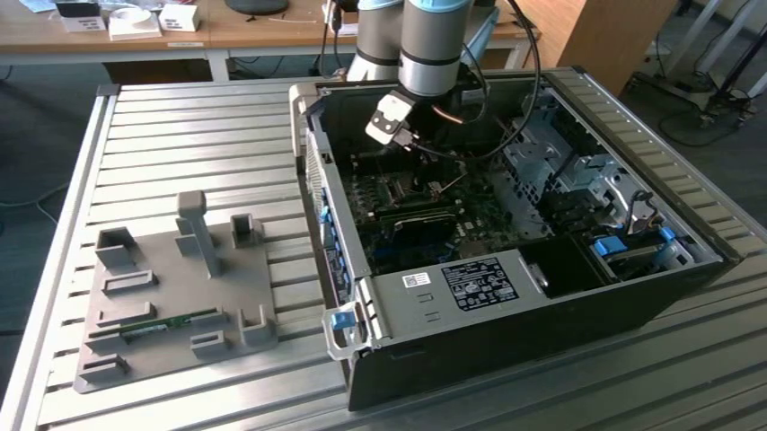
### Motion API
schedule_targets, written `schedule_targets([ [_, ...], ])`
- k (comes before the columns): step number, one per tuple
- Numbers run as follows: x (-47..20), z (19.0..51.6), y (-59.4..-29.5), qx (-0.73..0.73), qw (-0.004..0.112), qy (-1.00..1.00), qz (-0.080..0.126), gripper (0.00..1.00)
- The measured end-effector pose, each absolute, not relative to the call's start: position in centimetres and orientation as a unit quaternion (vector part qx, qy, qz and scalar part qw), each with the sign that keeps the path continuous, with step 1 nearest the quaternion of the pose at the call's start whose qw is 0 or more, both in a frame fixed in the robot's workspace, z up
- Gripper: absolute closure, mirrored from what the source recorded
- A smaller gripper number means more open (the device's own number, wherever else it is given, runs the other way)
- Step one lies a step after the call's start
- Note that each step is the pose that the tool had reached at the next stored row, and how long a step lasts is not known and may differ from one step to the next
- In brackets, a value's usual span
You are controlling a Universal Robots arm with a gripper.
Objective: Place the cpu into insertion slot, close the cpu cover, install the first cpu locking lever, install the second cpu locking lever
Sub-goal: 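Place the cpu into insertion slot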
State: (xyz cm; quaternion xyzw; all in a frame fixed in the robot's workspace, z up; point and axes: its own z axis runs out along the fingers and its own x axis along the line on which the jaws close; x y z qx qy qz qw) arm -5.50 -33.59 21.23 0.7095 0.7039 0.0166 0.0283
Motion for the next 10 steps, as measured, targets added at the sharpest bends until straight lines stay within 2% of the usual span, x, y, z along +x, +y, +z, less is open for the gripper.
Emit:
schedule_targets([
  [8,-5.5,21.26,-33.59,0.71,0.028,0.704,0.016,0.43],
  [10,-5.5,21.27,-33.59,0.71,0.028,0.704,0.016,0.56],
])
